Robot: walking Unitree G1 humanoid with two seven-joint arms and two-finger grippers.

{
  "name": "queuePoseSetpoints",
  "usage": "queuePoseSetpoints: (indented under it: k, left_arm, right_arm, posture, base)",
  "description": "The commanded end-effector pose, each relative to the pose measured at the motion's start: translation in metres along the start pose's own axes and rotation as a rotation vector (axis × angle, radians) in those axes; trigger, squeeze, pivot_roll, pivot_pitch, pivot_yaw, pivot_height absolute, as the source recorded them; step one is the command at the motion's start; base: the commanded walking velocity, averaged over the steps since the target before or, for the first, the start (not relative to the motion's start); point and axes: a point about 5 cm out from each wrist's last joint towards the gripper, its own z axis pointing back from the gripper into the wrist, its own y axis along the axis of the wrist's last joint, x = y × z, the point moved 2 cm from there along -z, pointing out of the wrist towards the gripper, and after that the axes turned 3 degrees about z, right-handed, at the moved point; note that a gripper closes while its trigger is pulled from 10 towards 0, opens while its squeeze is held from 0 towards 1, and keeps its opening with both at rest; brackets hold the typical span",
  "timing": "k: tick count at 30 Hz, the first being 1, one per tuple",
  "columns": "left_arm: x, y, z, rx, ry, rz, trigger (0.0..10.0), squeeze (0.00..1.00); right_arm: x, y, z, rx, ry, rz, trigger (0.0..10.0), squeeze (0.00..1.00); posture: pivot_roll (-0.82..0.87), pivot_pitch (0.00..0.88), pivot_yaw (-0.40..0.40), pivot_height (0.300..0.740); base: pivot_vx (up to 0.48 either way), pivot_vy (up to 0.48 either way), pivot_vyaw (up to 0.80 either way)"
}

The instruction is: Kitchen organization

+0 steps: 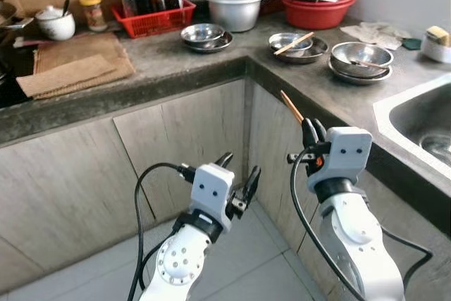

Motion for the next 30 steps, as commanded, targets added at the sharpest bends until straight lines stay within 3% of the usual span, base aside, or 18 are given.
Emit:
queuePoseSetpoints:
  k: [1,8,12,19,30]
  left_arm:
    - [-0.0037,-0.0022,0.0023,-0.013,0.009,-0.014,10.0,0.00]
    - [-0.0034,-0.0027,0.0025,-0.016,0.005,-0.014,10.0,0.00]
    - [-0.0031,-0.0025,0.0020,-0.018,0.001,-0.014,10.0,0.00]
    - [-0.0024,-0.0035,0.0027,-0.017,-0.007,-0.003,10.0,0.00]
    - [-0.0028,-0.0033,0.0011,-0.021,-0.007,-0.011,10.0,0.00]
  right_arm:
    - [-0.0050,0.0031,0.0006,0.008,0.012,-0.008,10.0,0.00]
    - [-0.0049,0.0020,0.0018,0.005,0.006,-0.001,10.0,0.00]
    - [-0.0042,0.0010,0.0031,0.000,-0.002,0.006,10.0,0.00]
    - [0.0001,-0.0029,0.0079,-0.016,-0.032,0.030,10.0,0.00]
    - [0.0024,-0.0031,0.0082,-0.019,-0.052,0.047,10.0,0.00]
  posture:
    - [0.08,0.072,0.021,0.740]
    - [0.08,0.067,0.026,0.740]
    - [0.08,0.066,0.025,0.740]
    - [0.07,0.057,0.030,0.740]
    - [0.07,0.058,0.035,0.740]
  base:
    - [0.000,0.000,0.00]
    - [0.000,0.000,-0.11]
    - [0.000,0.456,0.00]
    - [0.000,0.477,-0.80]
    - [0.000,0.000,-0.80]
